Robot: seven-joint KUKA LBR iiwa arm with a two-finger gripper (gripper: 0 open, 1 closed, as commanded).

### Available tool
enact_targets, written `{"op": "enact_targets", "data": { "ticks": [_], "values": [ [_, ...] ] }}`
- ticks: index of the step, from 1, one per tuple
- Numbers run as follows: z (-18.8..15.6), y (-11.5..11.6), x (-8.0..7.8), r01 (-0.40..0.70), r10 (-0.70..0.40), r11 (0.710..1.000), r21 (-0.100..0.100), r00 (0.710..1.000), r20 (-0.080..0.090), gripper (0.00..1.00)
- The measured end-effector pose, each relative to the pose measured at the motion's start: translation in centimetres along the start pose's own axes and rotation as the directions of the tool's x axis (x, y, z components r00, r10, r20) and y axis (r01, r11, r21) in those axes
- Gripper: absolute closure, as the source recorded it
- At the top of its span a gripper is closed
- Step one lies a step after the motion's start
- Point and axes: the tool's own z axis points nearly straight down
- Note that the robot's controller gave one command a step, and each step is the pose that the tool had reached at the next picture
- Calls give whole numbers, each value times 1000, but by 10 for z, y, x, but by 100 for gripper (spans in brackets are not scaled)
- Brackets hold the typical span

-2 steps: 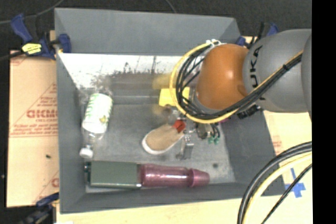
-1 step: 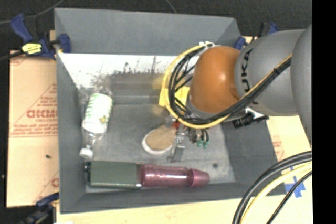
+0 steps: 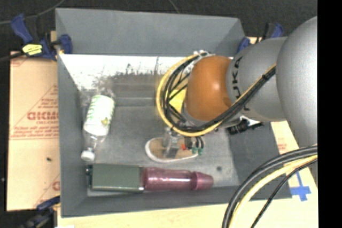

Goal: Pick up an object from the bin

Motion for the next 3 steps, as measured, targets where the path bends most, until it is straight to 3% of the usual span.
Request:
{"op": "enact_targets", "data": {
  "ticks": [1,2,3],
  "values": [
    [0,0,0,0,0,1000,0,1000,0,100],
    [-74,2,-2,25,-25,1000,1,1000,-5,100],
    [-165,11,-21,68,-68,998,0,998,-1,100]
  ]
}}
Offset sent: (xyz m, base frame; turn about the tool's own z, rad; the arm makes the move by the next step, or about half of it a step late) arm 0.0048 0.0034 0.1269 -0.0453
